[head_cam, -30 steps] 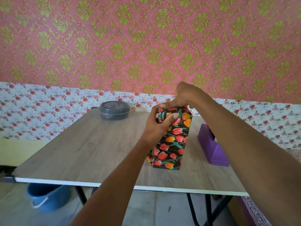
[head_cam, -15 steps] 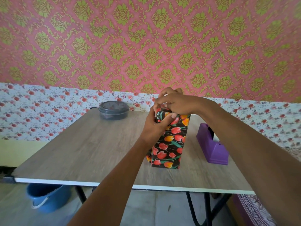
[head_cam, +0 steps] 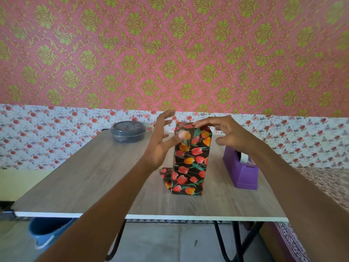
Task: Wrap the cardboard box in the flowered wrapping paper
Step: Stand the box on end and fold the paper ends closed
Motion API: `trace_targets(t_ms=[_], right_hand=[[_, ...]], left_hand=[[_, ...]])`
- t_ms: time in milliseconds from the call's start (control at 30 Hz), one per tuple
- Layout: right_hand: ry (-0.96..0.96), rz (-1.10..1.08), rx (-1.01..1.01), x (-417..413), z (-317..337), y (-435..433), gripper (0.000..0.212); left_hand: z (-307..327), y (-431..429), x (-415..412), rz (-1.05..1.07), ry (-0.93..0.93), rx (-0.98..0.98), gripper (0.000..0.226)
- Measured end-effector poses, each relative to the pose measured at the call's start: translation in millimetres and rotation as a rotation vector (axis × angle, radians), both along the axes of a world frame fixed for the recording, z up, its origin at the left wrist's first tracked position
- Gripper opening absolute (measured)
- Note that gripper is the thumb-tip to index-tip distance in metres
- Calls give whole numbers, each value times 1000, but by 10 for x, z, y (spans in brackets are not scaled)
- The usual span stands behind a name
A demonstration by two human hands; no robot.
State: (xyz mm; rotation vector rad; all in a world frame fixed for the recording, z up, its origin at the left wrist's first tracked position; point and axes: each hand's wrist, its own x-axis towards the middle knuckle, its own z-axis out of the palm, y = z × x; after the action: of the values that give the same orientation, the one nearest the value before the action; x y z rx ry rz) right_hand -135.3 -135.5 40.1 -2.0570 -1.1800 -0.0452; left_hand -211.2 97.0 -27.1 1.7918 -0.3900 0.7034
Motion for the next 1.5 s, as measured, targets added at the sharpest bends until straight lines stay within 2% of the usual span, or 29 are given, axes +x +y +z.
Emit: trace_targets(t_ms=[67, 133, 200, 300, 367, 400, 533, 700, 900, 1000, 1167, 1333, 1433, 1500], right_hand=[[-74, -34, -69, 16, -70, -24, 61], [-153, -116, -28, 19, -141, 14, 54], [-182, -158, 60, -2, -202, 78, 46], [-229, -147, 116, -25, -218, 126, 29], [-263, -138, 103, -65, -189, 142, 16], [-274, -146, 100, -81, -182, 150, 18], [-192, -205, 192, -104, -160, 225, 25], [-76, -265, 315, -105, -187, 346, 27], [-122, -336, 399, -119, -240, 469, 39], [-131, -334, 433, -111, -270, 514, 37], [-153, -331, 486, -124, -301, 549, 37], [-178, -332, 474, -102, -317, 531, 34], [-149, -293, 489, -108, -319, 508, 35], [-115, -261, 502, -125, -318, 504, 41]], left_hand=[[10, 110, -82, 56, -77, 309, 82], [3, 132, -92, 167, -167, 585, 77], [-12, 55, -90, 287, -275, 701, 61], [35, -8, -42, 335, -376, 584, 32], [141, -45, -17, 329, -335, 462, 17], [214, -71, -1, 324, -291, 403, 11], [451, -140, 81, 265, -87, 174, 11], [560, -168, 117, 327, -65, 32, 9], [540, -118, 142, 321, -86, 42, 14], [544, -77, 106, 404, -127, 163, 11], [520, -44, 51, 432, -310, 367, 10], [580, -50, 67, 368, -247, 336, 9], [664, -14, 118, 273, -102, 174, 8], [686, 12, 128, 238, -75, 123, 9]])
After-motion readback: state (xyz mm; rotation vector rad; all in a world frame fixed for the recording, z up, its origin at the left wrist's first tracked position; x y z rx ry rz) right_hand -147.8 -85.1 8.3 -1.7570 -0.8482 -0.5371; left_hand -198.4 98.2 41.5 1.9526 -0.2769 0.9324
